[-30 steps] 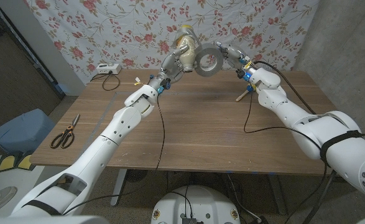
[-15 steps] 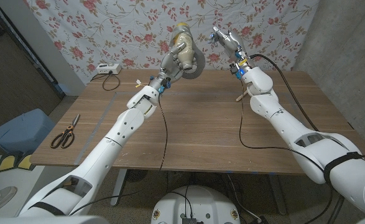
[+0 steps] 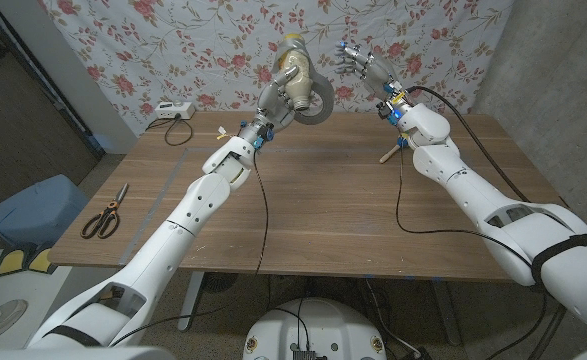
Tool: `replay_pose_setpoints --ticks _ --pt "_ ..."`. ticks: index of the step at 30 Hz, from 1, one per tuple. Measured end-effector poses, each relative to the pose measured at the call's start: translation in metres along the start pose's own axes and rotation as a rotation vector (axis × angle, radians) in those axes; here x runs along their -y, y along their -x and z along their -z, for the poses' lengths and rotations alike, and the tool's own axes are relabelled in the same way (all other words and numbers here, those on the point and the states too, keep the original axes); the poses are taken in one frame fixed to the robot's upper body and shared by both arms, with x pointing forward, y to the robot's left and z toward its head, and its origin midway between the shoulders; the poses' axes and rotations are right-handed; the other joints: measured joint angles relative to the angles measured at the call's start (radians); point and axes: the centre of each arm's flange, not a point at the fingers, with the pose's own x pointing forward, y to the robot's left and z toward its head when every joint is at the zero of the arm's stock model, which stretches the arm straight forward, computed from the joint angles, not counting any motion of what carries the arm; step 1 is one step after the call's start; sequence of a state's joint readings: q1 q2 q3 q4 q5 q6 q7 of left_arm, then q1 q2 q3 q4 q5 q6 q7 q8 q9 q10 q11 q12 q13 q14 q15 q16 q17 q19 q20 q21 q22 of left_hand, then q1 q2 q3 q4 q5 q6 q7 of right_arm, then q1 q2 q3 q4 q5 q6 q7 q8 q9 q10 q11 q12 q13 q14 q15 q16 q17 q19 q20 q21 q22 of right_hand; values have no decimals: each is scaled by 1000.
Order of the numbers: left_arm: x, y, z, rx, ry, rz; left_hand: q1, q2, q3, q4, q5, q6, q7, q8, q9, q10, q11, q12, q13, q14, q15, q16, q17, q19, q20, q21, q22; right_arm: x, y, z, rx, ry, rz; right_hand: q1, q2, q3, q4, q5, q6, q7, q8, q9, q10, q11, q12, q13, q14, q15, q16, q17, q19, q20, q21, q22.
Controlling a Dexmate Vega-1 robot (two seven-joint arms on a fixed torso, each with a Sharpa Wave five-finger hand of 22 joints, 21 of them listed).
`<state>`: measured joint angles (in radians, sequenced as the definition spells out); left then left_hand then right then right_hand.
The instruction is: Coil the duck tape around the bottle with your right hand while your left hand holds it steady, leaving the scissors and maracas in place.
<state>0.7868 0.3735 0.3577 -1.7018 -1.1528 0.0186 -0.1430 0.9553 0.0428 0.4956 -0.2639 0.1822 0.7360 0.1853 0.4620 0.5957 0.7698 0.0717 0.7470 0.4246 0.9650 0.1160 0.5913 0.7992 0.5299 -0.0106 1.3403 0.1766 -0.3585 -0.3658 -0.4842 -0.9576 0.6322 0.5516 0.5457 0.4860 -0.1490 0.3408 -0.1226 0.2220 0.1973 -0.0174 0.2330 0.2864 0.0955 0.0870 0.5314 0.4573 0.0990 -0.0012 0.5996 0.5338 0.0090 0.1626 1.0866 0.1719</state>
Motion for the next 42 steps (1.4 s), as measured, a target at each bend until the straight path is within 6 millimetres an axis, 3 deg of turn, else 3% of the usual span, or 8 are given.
replay_pose_setpoints --ticks 5,11,15,22,28,31,38,42 --pt "1 1 -2 -1 -6 3 0 0 0 0 0 0 0 -3 0 0 0 0 0 0 0 -3 0 0 0 0 0 7 -2 9 -102 4 -139 8 -22 -60 -16 36 -98 5 -38 -37 -112 13 -92 -45 -109 21 -96 -74 -61 12 -78 -5" --pt "1 0 -4 -6 -11 4 0 0 0 0 -1 0 0 -2 -1 3 3 0 0 0 0 -8 1 0 0 0 0 0 -1 10 -200 33 -367 105 -3 -68 -35 63 -121 3 -38 -57 -147 -7 -138 -71 -173 25 -152 -121 -80 14 -132 -5" --pt "0 -2 -5 -12 -12 1 0 0 0 0 -2 0 0 -2 1 3 3 0 0 2 2 -9 5 0 0 0 0 -1 -1 6 -235 46 -479 121 -13 -83 -36 72 -124 0 -33 -59 -151 -12 -150 -82 -193 44 -171 -142 -104 14 -163 -4" --pt "-4 -5 -5 -18 -13 -5 0 0 0 0 -2 0 0 -2 4 4 4 0 0 7 -3 -19 9 0 0 6 0 -8 1 7 -287 58 -599 133 -26 -113 -34 92 -142 18 -32 -64 -149 -6 -154 -92 -176 68 -171 -160 -104 13 -183 -5" --pt "-5 -8 -3 -23 -9 -9 0 0 0 0 -2 0 0 -2 5 4 4 0 0 7 -4 -19 9 0 0 6 0 -7 1 8 -349 113 -596 166 -17 -140 -32 119 -219 14 -51 -73 -190 -8 -197 -109 -178 54 -193 -183 -89 -2 -215 -5" --pt "-5 -9 -2 -28 -5 -4 0 0 0 0 -2 0 0 -3 5 4 4 0 0 11 0 -24 9 0 0 6 0 -16 -1 0 -350 171 -604 169 -14 -150 -21 127 -246 25 -52 -77 -191 -2 -203 -116 -167 50 -193 -188 -83 -8 -225 -4" --pt "-4 -11 1 -30 -3 -3 0 0 0 0 -3 0 0 -4 5 4 4 0 0 13 -2 -28 16 0 0 10 0 -30 -9 -9 -390 273 -547 129 -4 -206 15 138 -220 86 -30 -82 -115 58 -198 -138 -69 81 -166 -202 -29 37 -246 -2" --pt "-4 -11 2 -31 -6 -6 0 0 0 0 -3 0 0 -7 9 4 4 1 0 13 -2 -34 21 0 0 10 0 -41 -14 -15 -405 319 -549 108 -2 -235 22 149 -194 113 -19 -82 -75 75 -198 -153 -19 99 -158 -215 -10 42 -266 -2"
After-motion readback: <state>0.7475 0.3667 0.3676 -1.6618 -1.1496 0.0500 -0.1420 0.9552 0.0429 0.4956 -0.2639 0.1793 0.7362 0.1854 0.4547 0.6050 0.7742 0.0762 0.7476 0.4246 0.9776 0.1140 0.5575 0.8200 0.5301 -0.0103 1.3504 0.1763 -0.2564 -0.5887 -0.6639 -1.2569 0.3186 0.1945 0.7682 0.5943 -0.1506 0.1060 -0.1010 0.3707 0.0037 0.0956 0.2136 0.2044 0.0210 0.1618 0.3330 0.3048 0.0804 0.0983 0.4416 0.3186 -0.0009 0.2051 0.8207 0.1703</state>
